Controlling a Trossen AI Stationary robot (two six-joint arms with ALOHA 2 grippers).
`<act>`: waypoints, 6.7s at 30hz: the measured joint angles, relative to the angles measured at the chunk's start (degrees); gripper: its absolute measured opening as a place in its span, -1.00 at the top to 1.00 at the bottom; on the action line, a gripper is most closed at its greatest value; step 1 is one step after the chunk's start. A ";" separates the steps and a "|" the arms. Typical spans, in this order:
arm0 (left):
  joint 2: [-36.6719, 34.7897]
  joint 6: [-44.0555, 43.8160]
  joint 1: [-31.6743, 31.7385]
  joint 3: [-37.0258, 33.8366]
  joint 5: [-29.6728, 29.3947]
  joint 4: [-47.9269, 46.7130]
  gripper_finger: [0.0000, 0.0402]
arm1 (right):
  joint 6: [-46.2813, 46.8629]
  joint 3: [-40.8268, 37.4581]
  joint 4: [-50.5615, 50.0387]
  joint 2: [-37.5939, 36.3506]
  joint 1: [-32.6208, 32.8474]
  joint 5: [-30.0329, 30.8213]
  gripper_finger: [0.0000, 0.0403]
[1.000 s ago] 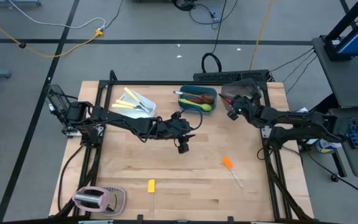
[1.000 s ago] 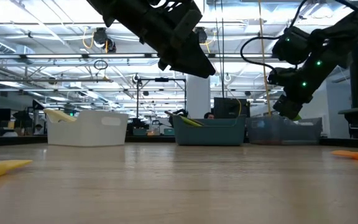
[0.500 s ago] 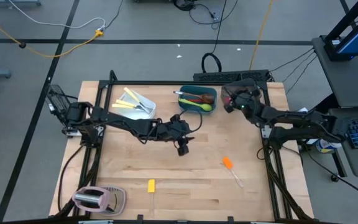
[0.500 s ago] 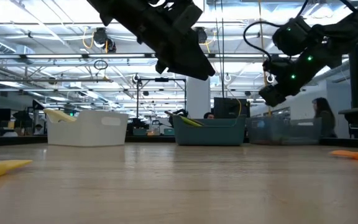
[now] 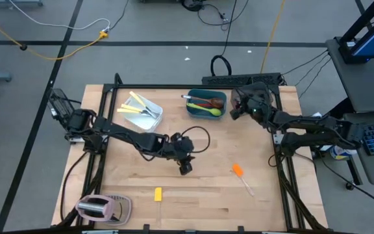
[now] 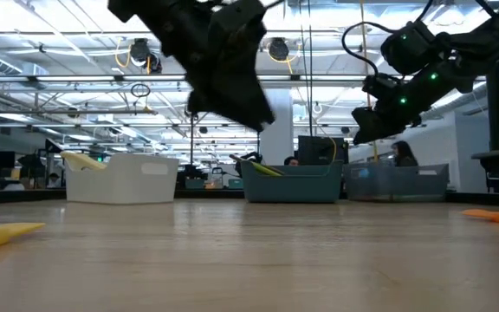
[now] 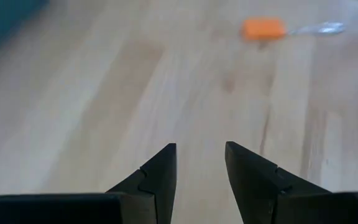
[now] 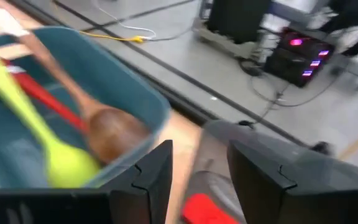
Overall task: Pick & Place Kitchen Items
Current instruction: Put the yellow spatula into the black bin
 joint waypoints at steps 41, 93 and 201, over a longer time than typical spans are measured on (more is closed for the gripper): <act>0.59 -66.42 -22.87 -2.30 9.75 -26.47 -0.26 | 4.23 0.00 0.08 0.00 12.85 -1.74 0.50; 0.76 -62.08 -22.98 -10.01 8.51 -6.50 0.04 | 6.57 -0.02 -0.13 0.00 12.85 -1.64 0.62; -2.43 -31.32 -16.39 -9.25 3.63 -6.41 0.99 | 7.41 -9.62 25.25 -0.02 12.93 -21.69 0.62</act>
